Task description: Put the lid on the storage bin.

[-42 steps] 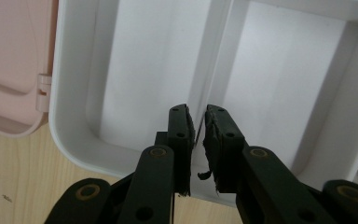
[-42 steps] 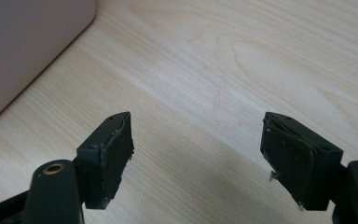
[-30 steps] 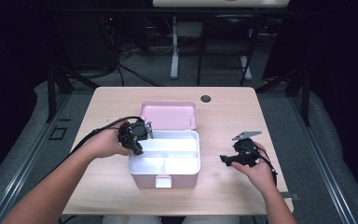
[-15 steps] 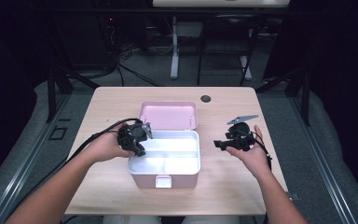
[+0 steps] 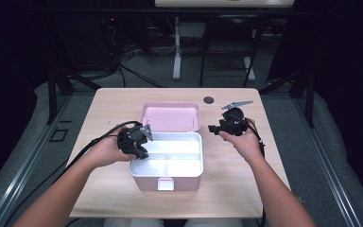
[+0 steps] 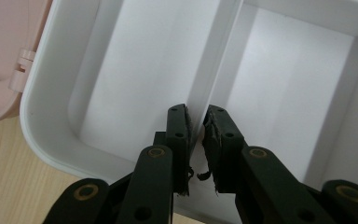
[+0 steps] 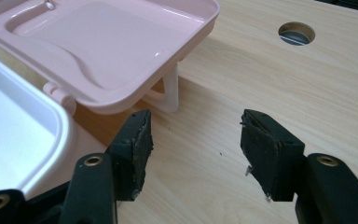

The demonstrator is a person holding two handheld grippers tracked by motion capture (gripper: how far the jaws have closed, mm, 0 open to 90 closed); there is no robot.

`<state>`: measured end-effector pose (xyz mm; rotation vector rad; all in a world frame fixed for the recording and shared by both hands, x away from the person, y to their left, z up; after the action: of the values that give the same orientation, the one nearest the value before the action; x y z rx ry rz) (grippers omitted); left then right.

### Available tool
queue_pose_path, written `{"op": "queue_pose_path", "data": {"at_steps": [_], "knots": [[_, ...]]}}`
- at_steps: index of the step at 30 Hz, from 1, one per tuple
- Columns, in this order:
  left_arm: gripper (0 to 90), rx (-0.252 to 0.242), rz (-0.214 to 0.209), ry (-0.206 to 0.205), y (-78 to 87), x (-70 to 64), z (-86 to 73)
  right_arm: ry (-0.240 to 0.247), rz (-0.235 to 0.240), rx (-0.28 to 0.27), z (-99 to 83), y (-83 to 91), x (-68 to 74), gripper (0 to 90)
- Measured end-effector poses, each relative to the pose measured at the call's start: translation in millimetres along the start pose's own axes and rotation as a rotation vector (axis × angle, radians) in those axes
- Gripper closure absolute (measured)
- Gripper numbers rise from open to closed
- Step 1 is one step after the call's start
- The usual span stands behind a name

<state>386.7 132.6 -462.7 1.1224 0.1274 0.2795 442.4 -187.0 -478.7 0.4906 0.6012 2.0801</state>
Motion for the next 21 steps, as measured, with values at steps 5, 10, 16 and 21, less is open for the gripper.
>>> {"op": "queue_pose_path", "data": {"at_steps": [5, 10, 16, 21], "knots": [[79.7, 0.003, 0.005, 0.001, 0.0, -0.6, 0.0, -0.032, -0.017, 0.001, 13.8, -10.2, -1.5, 42.4], [79.7, 0.002, 0.005, -0.001, 0.0, -0.7, -0.1, -0.043, -0.022, 0.021, 25.0, -20.4, 0.3, 43.1], [79.7, 0.001, 0.006, 0.0, -0.2, -0.9, 0.0, -0.081, -0.066, 0.034, 33.1, -32.3, -1.3, 52.2], [79.8, 0.003, 0.005, 0.0, -0.2, -0.8, 0.2, -0.128, -0.06, 0.009, 40.5, -40.9, -4.4, 55.3]]}}
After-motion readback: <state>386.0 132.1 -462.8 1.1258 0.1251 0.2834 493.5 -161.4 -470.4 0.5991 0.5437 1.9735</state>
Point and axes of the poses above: each handheld gripper's, and its own axes: y roughly backward along the jaws, z roughly out of its top, x roughly to its left, the point moved 2 cm from there along -y, roughly forward along the jaws, and after that the axes turned 7 degrees about -x, right-handed, at the moved point
